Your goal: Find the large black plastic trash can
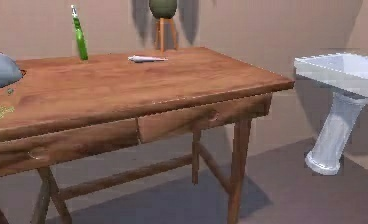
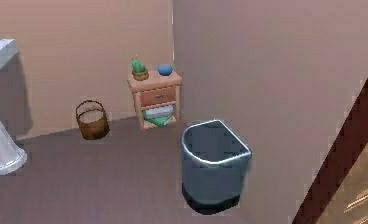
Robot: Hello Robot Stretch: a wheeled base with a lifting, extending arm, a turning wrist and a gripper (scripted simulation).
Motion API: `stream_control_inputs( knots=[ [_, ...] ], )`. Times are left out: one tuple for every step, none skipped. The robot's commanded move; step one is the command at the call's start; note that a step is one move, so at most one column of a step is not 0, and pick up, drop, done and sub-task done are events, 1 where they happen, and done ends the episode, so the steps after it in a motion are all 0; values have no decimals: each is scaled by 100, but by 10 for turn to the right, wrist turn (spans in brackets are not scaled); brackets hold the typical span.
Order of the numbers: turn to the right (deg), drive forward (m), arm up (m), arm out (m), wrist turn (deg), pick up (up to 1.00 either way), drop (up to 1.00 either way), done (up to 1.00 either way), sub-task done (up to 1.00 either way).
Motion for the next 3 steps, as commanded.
stream_control_inputs(
  knots=[
    [-450,0,0,0,0,0,0,0,0],
    [-270,0,0,0,0,0,0,0,0],
    [0,0,0,0,0,0,0,100,0]
  ],
)
